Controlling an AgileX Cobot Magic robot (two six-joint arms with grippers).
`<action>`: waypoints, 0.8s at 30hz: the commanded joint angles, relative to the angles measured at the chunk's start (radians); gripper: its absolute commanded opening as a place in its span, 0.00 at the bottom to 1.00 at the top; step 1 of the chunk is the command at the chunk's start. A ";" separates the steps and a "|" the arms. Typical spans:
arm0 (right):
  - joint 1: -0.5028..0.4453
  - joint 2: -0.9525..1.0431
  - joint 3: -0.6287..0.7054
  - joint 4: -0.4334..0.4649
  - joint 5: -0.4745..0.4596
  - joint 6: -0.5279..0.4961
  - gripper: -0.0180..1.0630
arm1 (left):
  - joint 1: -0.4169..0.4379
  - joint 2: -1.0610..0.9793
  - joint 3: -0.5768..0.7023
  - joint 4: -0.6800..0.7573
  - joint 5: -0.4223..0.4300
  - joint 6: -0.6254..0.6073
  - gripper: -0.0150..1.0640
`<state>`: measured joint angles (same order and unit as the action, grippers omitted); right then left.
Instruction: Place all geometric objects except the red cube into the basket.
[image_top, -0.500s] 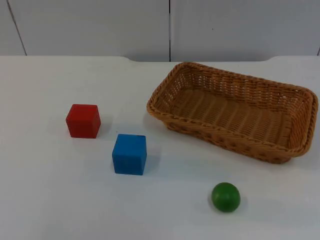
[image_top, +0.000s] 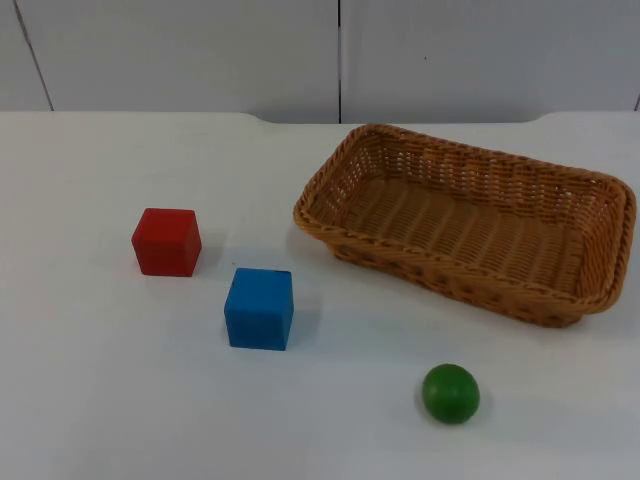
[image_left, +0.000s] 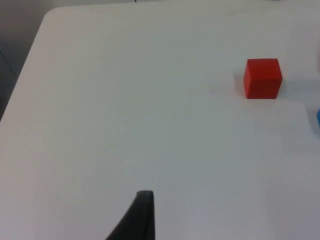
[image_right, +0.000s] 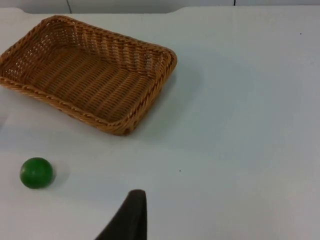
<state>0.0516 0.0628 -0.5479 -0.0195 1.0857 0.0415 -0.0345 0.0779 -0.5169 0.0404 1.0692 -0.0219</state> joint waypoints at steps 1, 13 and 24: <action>0.003 0.055 -0.049 -0.004 -0.032 0.004 0.99 | -0.007 0.069 -0.040 0.003 -0.072 -0.023 0.98; 0.003 0.427 -0.319 -0.037 -0.150 0.018 0.99 | -0.007 0.511 -0.271 0.089 -0.307 -0.094 0.98; 0.003 0.680 -0.320 -0.049 -0.300 -0.007 0.99 | -0.007 0.677 -0.290 0.045 -0.414 -0.136 0.98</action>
<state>0.0516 0.7205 -0.8626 -0.0702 0.8110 0.0452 -0.0345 0.7193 -0.8012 0.1135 0.6669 -0.1586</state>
